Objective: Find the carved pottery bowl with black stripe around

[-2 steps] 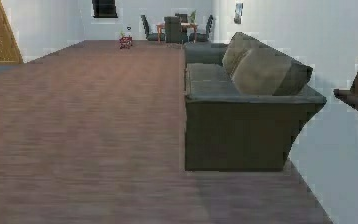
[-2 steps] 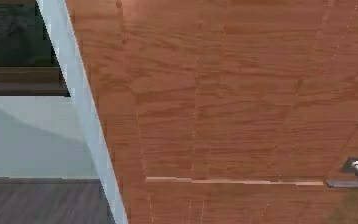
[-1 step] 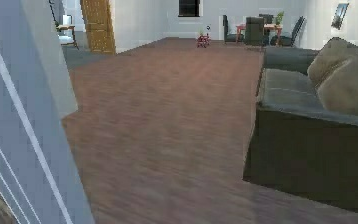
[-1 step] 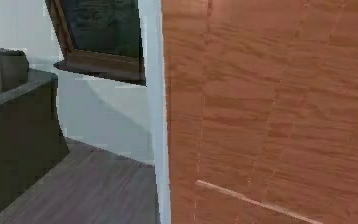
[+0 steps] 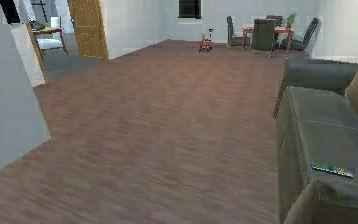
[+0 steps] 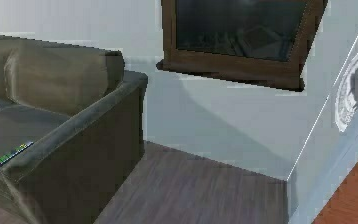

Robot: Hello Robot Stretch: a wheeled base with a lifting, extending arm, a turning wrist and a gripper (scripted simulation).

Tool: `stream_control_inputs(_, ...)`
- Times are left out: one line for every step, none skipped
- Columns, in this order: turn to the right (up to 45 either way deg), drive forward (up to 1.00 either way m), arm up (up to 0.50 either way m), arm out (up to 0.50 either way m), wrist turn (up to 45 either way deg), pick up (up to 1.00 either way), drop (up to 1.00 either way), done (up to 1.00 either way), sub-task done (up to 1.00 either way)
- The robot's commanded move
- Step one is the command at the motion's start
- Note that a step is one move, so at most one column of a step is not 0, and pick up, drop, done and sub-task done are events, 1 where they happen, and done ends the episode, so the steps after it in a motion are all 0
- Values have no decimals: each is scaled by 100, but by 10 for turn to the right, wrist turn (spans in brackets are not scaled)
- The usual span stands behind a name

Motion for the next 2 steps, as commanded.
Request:
stream_control_inputs(-240,0,0,0,0,0,0,0,0)
stream_control_inputs(-30,0,0,0,0,0,0,0,0)
